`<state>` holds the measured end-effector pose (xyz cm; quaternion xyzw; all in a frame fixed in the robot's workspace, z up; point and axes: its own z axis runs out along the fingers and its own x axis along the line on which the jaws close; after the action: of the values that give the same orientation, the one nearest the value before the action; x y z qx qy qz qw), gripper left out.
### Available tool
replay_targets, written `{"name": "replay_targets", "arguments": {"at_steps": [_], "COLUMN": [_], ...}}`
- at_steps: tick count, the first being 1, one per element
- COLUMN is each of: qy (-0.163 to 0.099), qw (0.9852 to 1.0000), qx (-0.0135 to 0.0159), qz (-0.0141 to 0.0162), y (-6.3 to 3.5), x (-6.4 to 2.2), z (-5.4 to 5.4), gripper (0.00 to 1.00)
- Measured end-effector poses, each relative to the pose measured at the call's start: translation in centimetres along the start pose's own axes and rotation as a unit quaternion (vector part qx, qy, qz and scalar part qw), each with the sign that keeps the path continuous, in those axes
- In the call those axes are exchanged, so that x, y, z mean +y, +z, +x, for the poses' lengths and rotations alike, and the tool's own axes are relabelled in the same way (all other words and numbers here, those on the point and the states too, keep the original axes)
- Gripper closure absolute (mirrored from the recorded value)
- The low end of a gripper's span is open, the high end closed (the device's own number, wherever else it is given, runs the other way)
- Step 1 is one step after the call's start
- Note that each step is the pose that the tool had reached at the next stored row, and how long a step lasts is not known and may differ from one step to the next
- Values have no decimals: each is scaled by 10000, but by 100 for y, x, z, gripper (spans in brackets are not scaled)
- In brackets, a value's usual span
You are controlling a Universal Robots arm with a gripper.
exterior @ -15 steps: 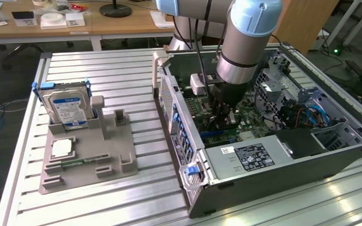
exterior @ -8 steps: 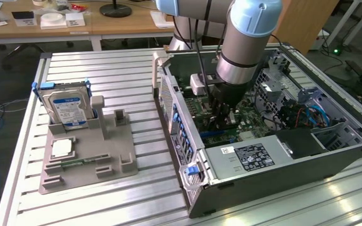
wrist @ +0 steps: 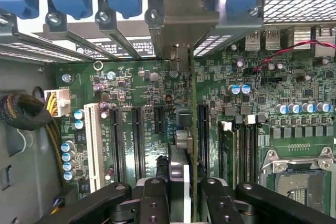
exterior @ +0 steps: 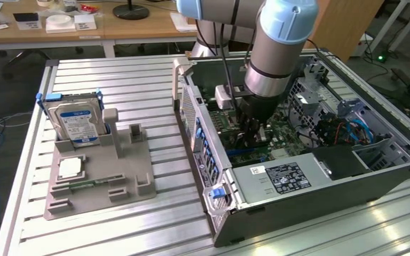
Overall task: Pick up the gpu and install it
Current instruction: 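Insert the gpu into the slot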
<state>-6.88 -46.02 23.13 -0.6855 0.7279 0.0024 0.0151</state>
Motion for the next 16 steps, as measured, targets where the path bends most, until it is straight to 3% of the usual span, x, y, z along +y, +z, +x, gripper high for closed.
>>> {"name": "replay_targets", "arguments": {"at_steps": [16], "qy": [-1], "qw": [10000], "qx": [0], "qz": [0], "y": [42], "x": [12], "z": [2], "gripper": [72]}}
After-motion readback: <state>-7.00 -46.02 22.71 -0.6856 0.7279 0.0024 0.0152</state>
